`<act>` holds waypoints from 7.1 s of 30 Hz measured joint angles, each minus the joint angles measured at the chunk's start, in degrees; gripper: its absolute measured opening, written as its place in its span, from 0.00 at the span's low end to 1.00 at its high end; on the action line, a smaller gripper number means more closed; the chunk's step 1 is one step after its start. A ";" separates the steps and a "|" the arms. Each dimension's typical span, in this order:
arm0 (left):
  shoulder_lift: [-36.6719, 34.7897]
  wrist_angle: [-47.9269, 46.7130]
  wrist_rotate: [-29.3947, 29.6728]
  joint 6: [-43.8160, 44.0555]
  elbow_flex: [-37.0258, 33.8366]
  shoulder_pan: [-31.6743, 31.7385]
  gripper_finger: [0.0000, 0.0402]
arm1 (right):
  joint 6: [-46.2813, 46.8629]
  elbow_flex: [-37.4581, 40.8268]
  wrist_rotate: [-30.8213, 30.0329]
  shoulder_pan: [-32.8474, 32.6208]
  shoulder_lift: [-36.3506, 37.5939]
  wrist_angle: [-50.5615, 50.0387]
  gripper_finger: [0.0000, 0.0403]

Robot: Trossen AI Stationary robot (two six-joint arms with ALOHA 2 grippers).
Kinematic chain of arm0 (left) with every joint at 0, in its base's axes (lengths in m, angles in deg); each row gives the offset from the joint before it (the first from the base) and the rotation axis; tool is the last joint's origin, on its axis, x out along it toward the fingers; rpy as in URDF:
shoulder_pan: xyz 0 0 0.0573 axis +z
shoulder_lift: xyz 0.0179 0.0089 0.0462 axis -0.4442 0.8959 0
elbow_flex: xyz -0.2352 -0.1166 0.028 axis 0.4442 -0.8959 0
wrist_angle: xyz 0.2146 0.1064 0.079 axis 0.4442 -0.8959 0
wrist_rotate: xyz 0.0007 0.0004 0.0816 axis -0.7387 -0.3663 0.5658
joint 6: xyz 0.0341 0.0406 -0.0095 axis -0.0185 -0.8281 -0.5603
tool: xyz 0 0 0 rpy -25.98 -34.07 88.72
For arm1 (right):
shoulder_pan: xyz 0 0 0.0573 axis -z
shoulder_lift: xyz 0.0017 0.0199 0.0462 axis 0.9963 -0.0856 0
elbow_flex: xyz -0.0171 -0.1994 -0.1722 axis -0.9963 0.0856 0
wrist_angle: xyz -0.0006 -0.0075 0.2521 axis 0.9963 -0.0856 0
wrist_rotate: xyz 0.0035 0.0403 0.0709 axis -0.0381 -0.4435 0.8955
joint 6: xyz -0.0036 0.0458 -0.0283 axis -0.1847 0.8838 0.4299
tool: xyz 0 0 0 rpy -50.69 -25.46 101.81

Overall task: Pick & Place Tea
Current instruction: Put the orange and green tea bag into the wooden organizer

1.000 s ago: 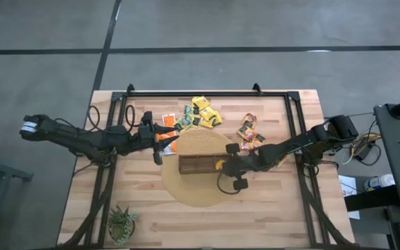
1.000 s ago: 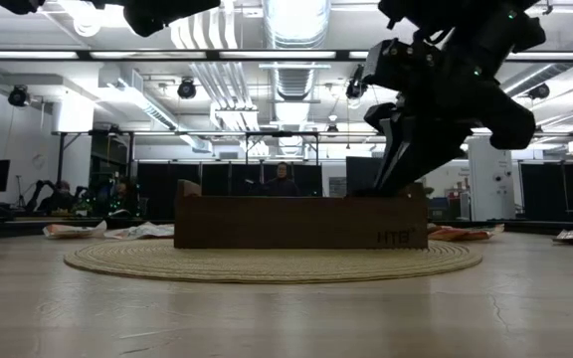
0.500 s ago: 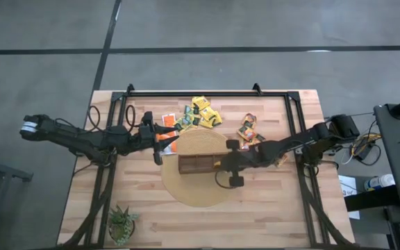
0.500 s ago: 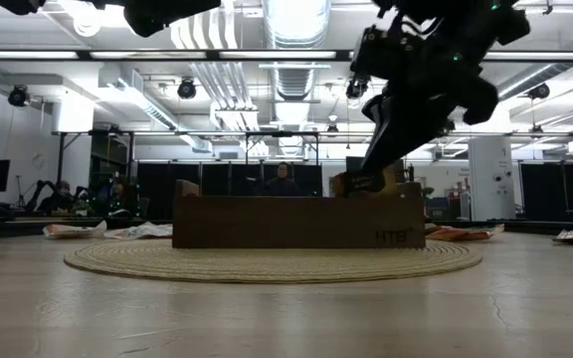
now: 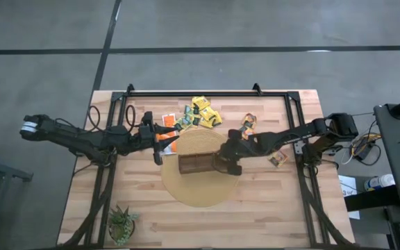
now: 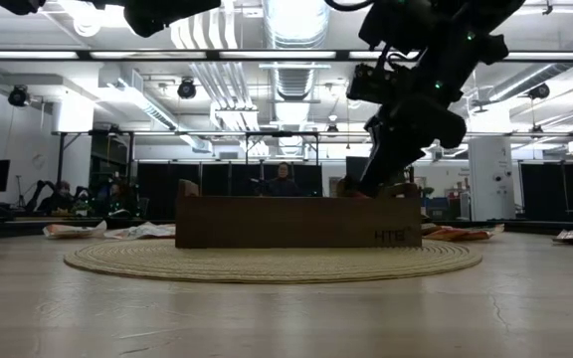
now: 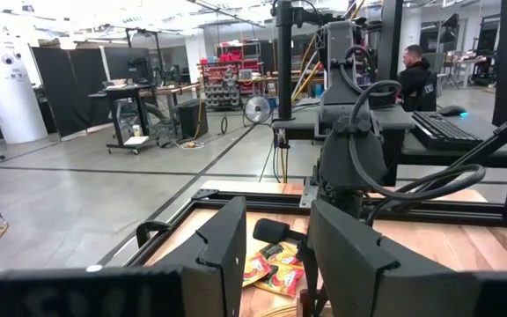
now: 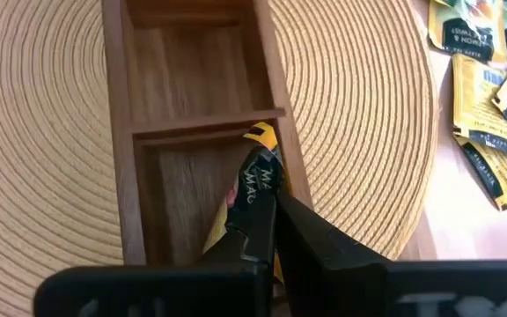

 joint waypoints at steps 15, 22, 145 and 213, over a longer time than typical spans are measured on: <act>0.00 0.00 0.00 0.00 0.00 0.00 0.31 | -4.09 -0.49 -1.13 0.00 0.15 -2.67 0.16; 0.00 0.00 -0.01 0.03 -0.02 0.00 0.31 | -4.20 -1.96 -9.82 -0.03 0.18 -5.41 0.32; 0.02 0.39 -0.04 0.42 -0.13 0.00 0.31 | 2.67 -16.17 -10.95 -5.84 -7.30 -22.25 0.02; 0.00 0.52 -0.19 0.42 -0.17 0.02 0.31 | 31.82 23.04 -0.52 26.13 29.80 -19.93 0.57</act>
